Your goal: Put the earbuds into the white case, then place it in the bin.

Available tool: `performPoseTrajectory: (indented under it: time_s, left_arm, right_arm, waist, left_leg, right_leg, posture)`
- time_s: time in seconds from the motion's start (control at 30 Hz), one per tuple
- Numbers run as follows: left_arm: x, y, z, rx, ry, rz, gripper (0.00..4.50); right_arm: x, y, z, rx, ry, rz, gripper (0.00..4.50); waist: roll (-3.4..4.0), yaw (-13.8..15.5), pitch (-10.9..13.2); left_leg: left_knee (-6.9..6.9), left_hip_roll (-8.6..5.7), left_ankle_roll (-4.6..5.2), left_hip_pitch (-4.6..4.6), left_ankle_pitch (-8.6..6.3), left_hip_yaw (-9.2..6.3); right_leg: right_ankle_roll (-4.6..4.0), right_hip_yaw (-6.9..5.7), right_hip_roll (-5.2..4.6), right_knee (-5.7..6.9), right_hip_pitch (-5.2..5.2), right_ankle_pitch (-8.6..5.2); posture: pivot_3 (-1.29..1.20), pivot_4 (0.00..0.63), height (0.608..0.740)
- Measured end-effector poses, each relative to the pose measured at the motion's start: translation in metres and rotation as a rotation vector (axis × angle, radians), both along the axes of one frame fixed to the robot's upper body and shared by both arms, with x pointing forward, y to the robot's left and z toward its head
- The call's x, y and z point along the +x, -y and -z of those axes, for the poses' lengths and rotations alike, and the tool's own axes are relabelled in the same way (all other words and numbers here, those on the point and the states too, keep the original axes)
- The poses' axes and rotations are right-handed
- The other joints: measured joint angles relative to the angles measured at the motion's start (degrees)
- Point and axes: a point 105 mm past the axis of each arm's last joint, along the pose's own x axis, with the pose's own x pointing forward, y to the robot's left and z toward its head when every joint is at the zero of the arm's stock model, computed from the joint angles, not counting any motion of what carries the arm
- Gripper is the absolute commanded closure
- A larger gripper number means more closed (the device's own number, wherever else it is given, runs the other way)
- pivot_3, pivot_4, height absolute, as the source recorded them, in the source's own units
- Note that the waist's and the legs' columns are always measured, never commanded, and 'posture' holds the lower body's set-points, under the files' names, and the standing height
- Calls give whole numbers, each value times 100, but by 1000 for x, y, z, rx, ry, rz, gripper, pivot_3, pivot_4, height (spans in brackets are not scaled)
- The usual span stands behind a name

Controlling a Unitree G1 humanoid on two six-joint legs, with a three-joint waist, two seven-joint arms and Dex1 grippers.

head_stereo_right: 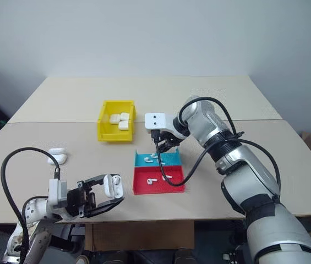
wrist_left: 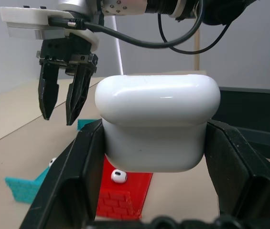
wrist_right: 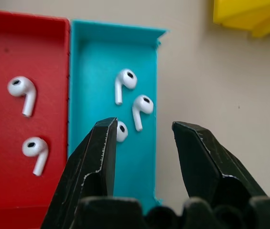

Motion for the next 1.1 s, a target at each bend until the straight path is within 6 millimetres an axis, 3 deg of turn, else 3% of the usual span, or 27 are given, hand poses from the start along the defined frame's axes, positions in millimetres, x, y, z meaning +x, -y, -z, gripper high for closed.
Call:
performPoseTrajectory:
  time_s: [0.43,0.63,1.1]
  left_arm:
    - [6,6,0,14,9,-22,1708]
    - [8,11,-1,4,17,-10,1708]
    - [9,15,4,14,5,-2,1708]
  right_arm:
    - [3,-2,21,-55,-106,190,2230]
    - [-2,-8,43,-62,-137,236,2230]
    - [-1,-6,45,-75,-108,292,2230]
  waist:
    - [1,-29,0]
    - [1,-20,0]
    - [1,-29,0]
  left_leg:
    - [-3,0,0,1,0,-1]
    - [-3,-1,-1,0,0,-1]
    - [-3,0,0,1,0,-1]
  right_leg:
    - [0,0,3,3,-3,0]
    - [0,0,2,4,-2,0]
    - [1,0,3,4,-2,0]
  posture:
    - [0,150,740]
    - [0,150,740]
    - [0,150,740]
